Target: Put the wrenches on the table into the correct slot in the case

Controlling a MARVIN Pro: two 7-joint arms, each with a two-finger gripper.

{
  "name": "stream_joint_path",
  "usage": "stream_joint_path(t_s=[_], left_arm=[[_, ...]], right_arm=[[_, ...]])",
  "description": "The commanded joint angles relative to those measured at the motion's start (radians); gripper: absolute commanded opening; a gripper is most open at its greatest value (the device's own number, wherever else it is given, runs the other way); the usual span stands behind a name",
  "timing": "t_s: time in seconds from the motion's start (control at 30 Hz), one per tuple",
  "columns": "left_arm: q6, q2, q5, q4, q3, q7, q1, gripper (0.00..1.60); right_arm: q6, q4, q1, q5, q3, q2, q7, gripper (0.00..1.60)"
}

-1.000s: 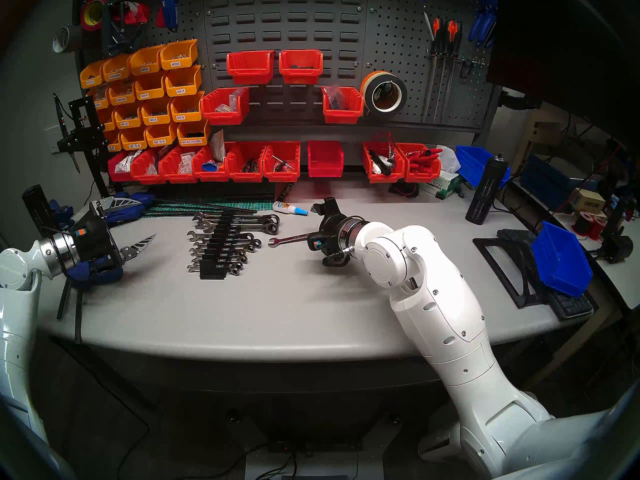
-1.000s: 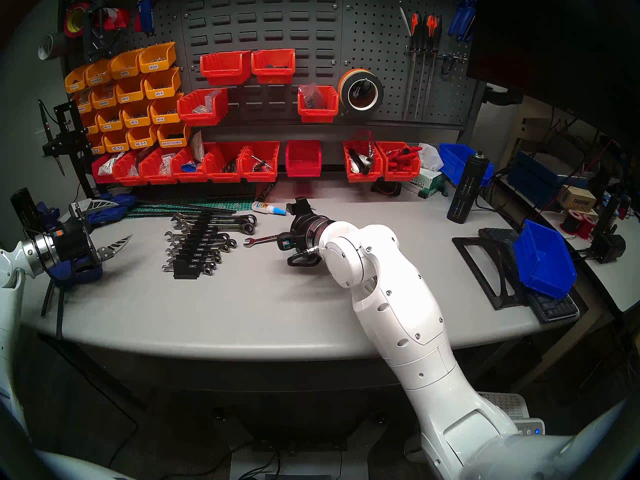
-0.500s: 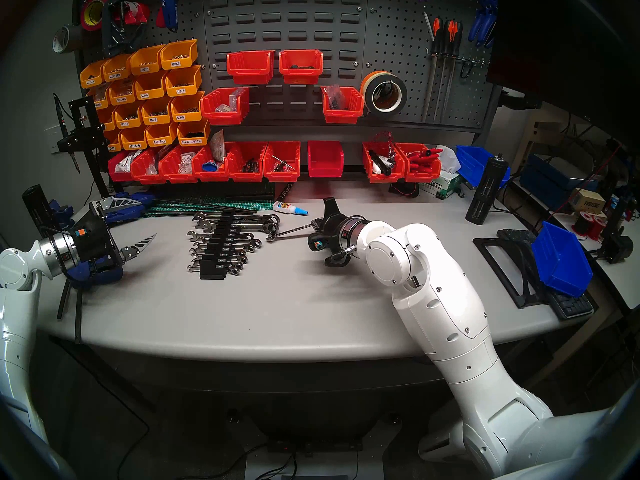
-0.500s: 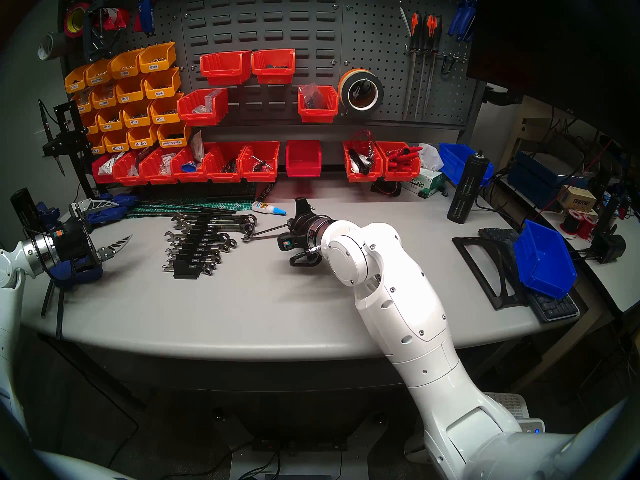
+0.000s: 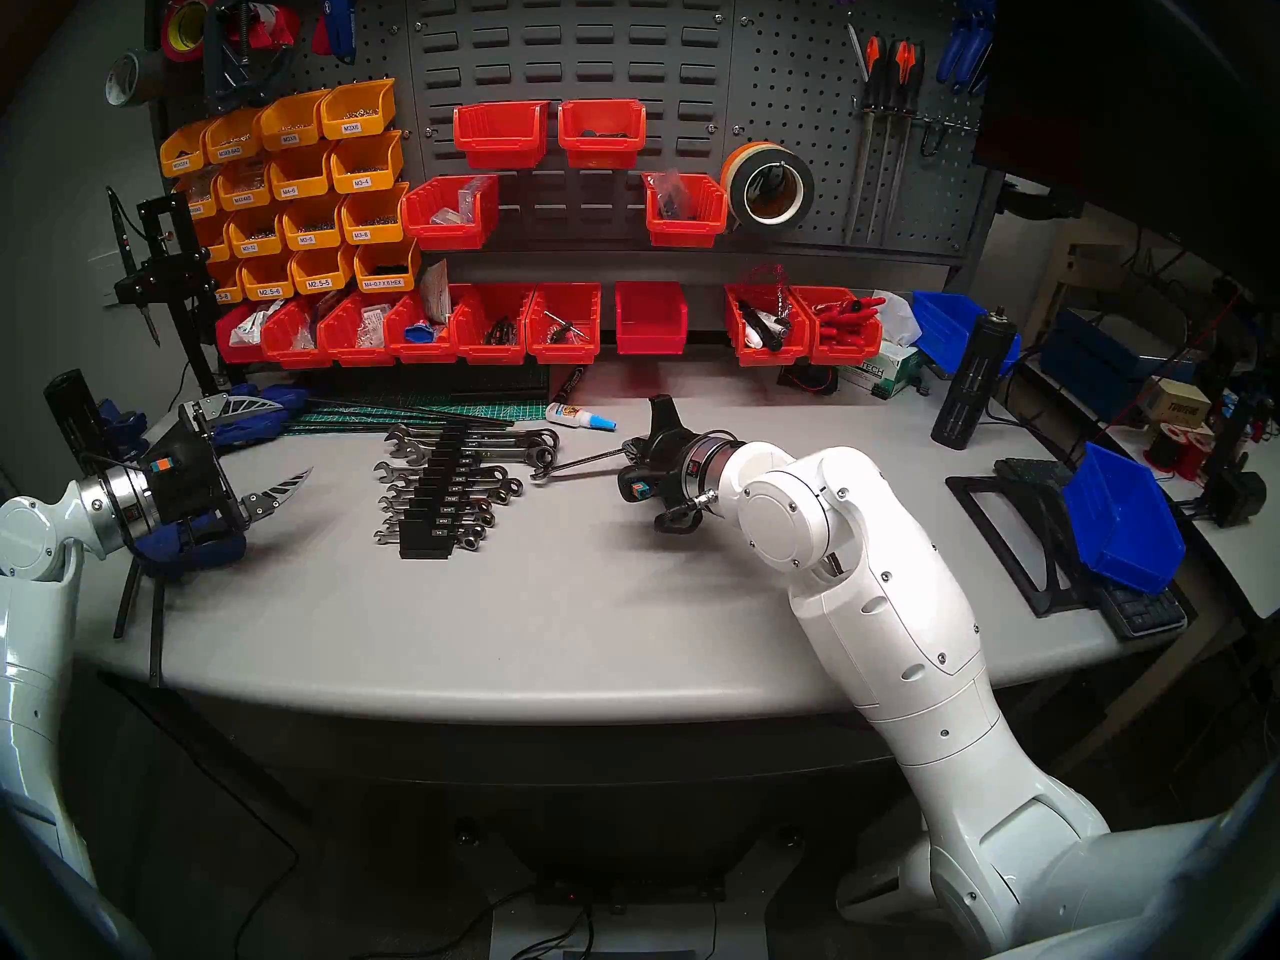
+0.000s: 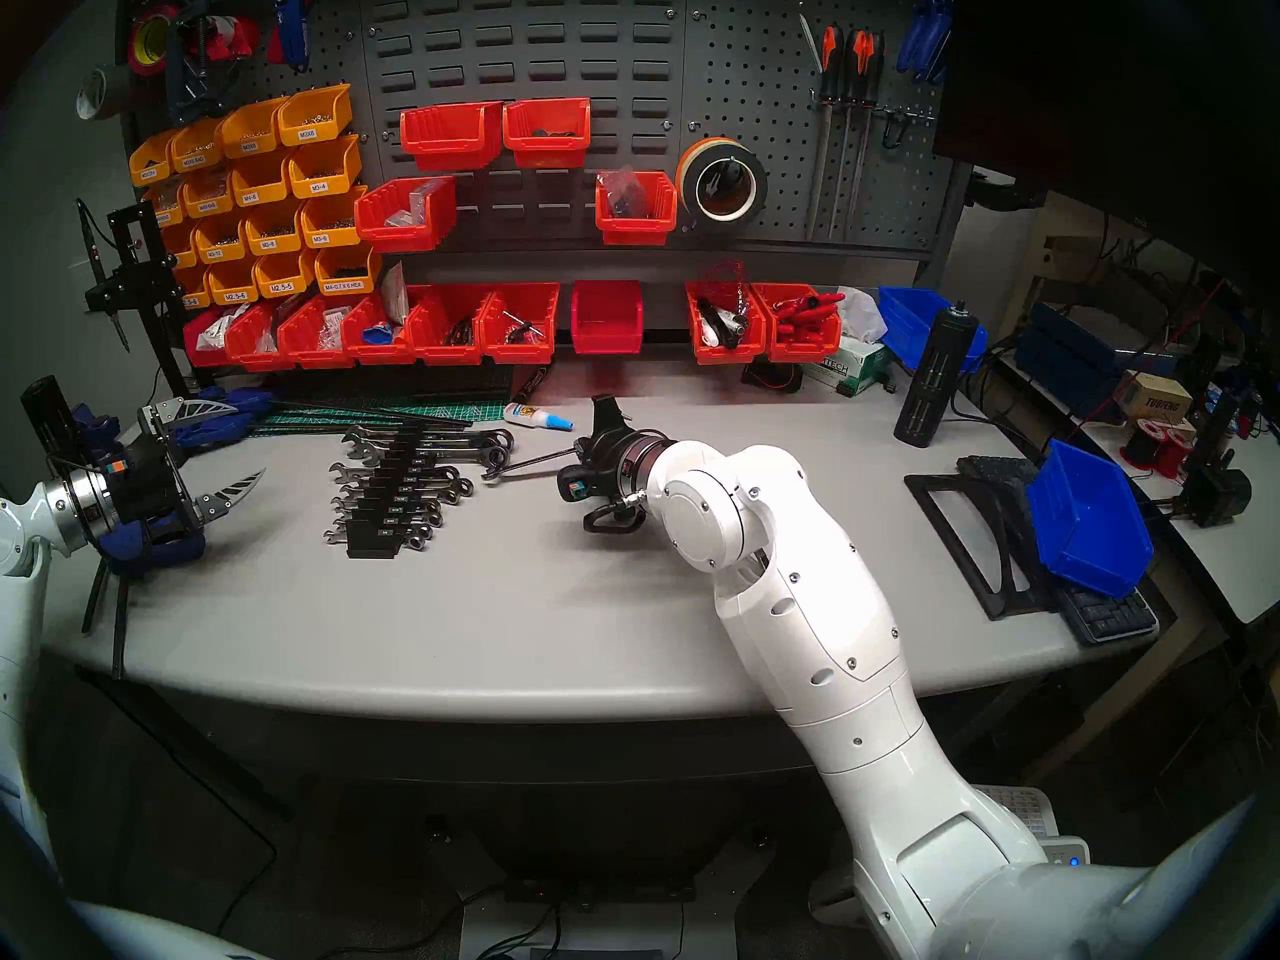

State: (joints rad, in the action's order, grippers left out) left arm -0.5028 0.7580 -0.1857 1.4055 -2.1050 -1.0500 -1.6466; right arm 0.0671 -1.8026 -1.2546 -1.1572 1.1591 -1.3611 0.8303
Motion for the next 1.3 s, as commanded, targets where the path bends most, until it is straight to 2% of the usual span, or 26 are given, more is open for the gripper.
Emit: stream_joint_path(t_s=[0.0, 0.87, 1.27], left_arm=[[0.0, -0.013, -0.011, 0.012, -0.017, 0.007, 0.021, 1.6], [0.001, -0.013, -0.013, 0.013, -0.018, 0.006, 0.021, 1.6], [0.002, -0.013, -0.015, 0.013, -0.019, 0.005, 0.021, 1.6]], right_arm=[[-0.013, 0.06, -0.096, 0.008, -0.006, 0.033, 0.026, 0.0], [-0.001, 0.049, -0.104, 0.02, 0.047, 0.065, -0.142, 0.0], [0.05, 0.052, -0.086, 0.036, 0.059, 0.069, -0.21, 0.0]])
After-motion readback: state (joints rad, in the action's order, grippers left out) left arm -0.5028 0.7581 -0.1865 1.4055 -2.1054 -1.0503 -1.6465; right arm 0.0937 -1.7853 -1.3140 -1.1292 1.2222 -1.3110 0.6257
